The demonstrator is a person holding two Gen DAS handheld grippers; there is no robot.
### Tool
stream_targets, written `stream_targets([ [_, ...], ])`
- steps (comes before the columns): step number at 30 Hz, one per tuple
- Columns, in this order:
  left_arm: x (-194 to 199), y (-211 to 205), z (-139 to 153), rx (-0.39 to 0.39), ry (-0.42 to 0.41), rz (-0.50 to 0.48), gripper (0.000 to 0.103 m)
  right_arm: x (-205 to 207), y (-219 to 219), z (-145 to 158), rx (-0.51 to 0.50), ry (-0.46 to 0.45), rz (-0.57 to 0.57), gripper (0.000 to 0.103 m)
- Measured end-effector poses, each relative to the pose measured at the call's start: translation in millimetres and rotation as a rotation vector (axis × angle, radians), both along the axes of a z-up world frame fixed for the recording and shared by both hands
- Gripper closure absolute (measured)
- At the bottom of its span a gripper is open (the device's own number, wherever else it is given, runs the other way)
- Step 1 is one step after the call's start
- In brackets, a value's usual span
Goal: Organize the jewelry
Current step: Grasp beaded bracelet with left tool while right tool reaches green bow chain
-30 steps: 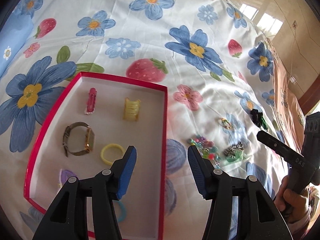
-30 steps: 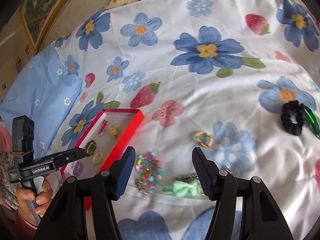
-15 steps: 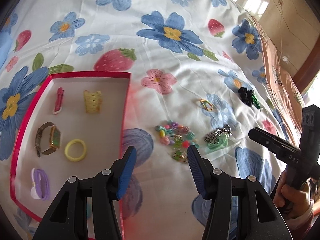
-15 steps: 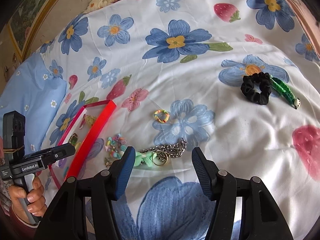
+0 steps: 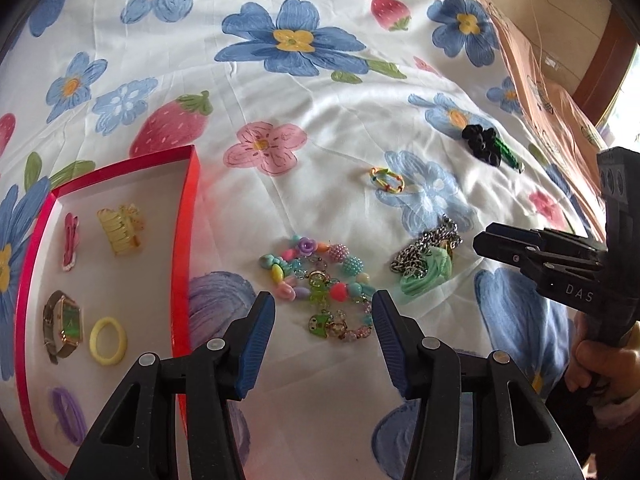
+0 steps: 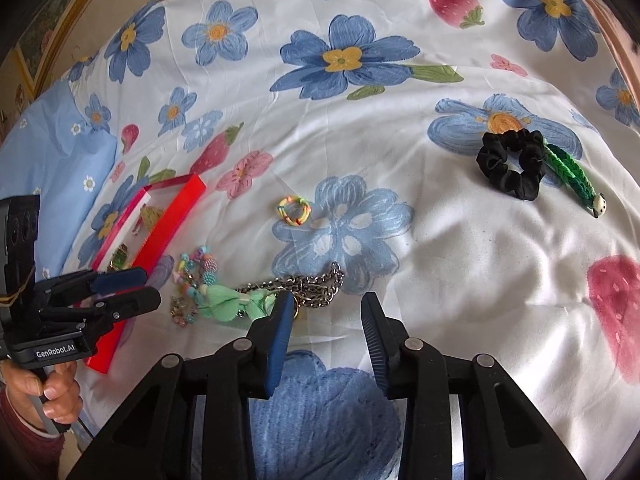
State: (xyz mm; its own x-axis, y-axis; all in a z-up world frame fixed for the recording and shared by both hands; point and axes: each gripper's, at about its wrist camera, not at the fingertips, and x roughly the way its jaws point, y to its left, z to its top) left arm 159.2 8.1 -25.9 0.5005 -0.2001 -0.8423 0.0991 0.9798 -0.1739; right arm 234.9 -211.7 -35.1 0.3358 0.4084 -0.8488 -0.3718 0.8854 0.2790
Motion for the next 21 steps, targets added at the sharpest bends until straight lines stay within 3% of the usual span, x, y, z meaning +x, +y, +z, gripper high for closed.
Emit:
stream_targets([
  [7,19,-9,-17,0.021,0.026,-0.025,0.055,-1,17,-10,-0.006,0.03,0.07,0.064],
  [10,27,-11,-26,0.015,0.042,-0.026,0.072,-2,26,-13,0.001,0.033,0.095,0.065],
  [13,31,-11,-28,-0.003,0.036,-0.024,0.087,0,32,-15,-0.016,0.019,0.095,0.077],
  [14,31,-10,-28,-0.005,0.034,-0.023,0.089,2,31,-16,-0.014,0.022,0.09,0.091],
  [15,31,-8,-28,-0.018,0.032,-0.022,0.092,3,30,-16,-0.011,0.023,0.083,0.098],
  [21,22,5,-21,-0.068,0.006,0.001,0.092,3,19,-8,0.015,0.003,0.052,0.098],
])
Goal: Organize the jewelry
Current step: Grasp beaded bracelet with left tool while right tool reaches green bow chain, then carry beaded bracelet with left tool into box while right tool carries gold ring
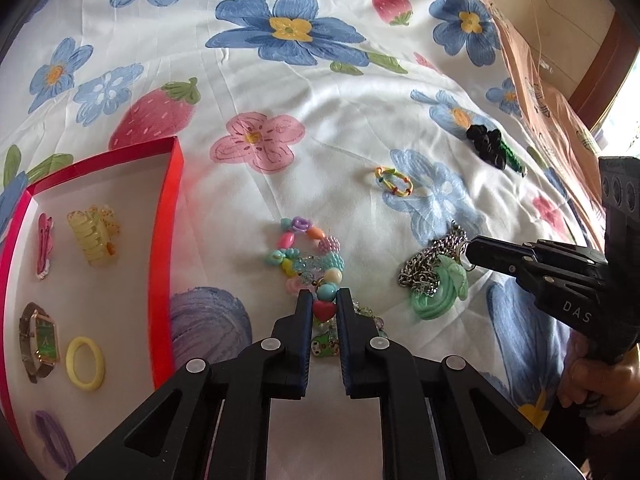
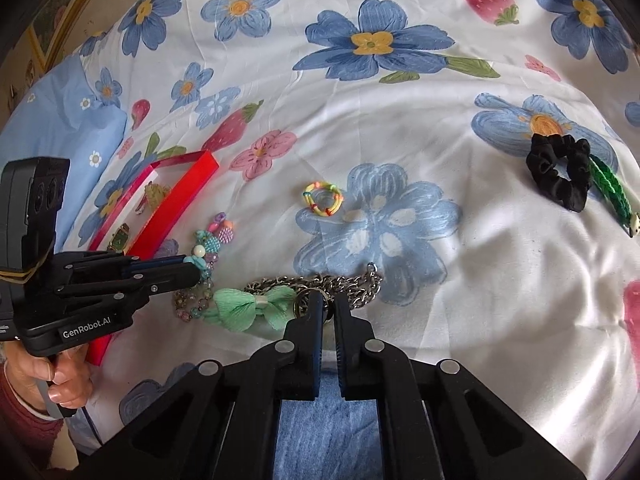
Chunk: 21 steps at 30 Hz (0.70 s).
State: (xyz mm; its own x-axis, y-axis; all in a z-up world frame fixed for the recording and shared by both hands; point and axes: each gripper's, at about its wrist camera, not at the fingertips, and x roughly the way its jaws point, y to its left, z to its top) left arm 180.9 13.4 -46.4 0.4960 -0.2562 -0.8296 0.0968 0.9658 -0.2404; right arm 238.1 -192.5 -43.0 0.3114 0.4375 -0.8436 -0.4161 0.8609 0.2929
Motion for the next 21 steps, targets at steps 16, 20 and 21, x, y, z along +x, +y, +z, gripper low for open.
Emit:
stream_targets([
  [16,-55,39,64,-0.08,-0.144,0.063,0.093,-8,4,33,0.087,-0.043,0.004,0.098],
  [20,-71,49,79,-0.083,-0.177,0.085,0.093,-12,12,41,0.106,-0.052,0.021,0.098],
  [21,-74,51,81,-0.085,-0.181,0.088,0.093,-13,16,44,0.108,-0.056,0.029,0.098],
])
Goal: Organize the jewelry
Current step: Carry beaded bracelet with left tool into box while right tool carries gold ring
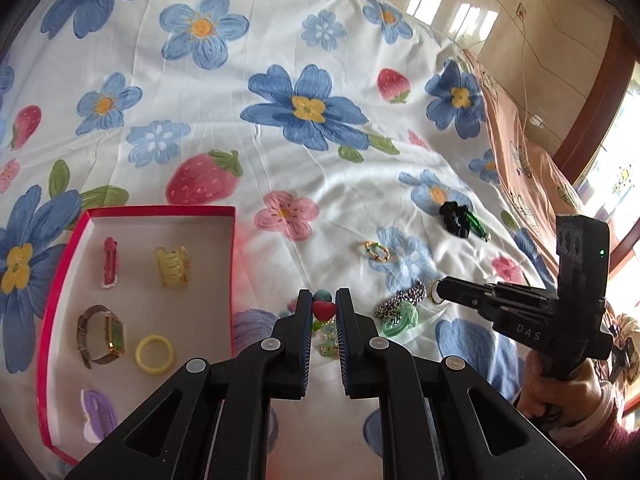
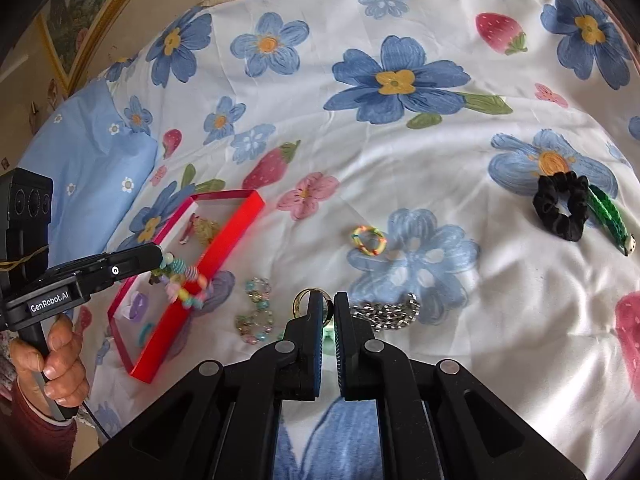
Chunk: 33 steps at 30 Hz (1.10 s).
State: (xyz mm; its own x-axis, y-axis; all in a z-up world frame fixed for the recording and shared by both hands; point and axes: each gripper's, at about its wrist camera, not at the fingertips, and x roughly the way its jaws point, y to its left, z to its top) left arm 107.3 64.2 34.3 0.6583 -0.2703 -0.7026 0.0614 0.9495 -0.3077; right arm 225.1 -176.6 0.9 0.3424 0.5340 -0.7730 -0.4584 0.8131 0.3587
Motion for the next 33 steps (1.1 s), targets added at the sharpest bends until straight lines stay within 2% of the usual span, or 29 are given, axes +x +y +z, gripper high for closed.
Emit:
stream_targets([
  [18,-64,65,19,-0.023,-0.029,0.134,0.093,-23,77,13,0.03,-0.011,0.157,0.098],
  [33,-92,115,3,-0.058,0.013,0.234,0.093,-48,159,6,0.039,0.01,0.328,0.098],
])
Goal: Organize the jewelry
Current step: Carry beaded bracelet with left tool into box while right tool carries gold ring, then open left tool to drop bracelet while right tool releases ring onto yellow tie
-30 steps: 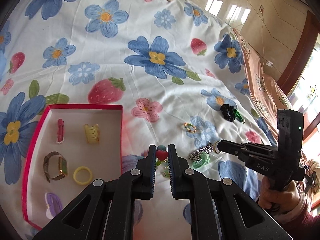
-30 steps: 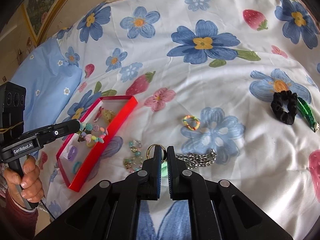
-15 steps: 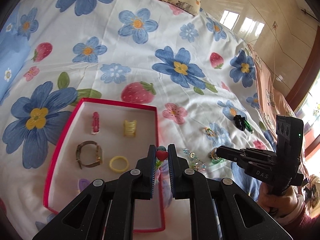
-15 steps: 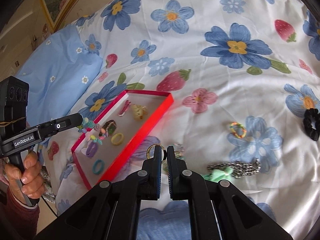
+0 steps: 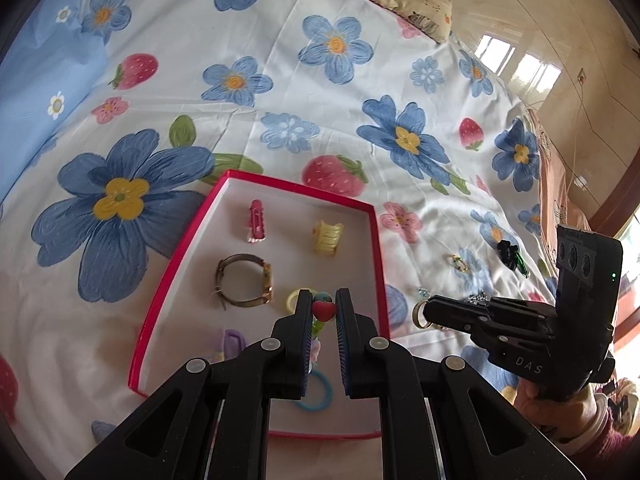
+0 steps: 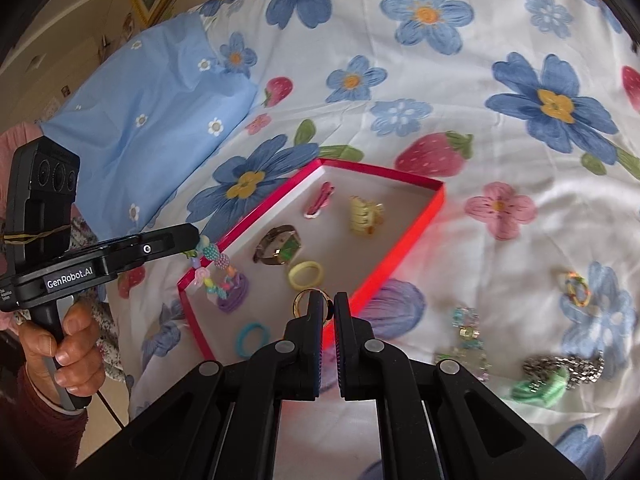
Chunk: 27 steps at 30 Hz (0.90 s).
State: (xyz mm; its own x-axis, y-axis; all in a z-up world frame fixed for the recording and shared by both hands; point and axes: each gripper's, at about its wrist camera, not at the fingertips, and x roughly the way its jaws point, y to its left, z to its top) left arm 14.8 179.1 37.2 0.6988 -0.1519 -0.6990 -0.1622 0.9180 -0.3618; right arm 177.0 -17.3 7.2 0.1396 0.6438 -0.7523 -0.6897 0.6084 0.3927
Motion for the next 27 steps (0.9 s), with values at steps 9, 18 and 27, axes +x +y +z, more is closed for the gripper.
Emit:
stream_targets([
  [9,12,16,-22,-0.023,0.039,0.022,0.093,-3,42,-16,-0.037,0.013,0.066,0.098],
  [18,29,40,-57,-0.033,0.11,0.101,0.093,7,73,-45,-0.139,0.013,0.108,0.098],
  [27,42,41,-80,-0.013,0.171,0.137,0.092,8,92,-66,-0.243,-0.005,0.163,0.098],
])
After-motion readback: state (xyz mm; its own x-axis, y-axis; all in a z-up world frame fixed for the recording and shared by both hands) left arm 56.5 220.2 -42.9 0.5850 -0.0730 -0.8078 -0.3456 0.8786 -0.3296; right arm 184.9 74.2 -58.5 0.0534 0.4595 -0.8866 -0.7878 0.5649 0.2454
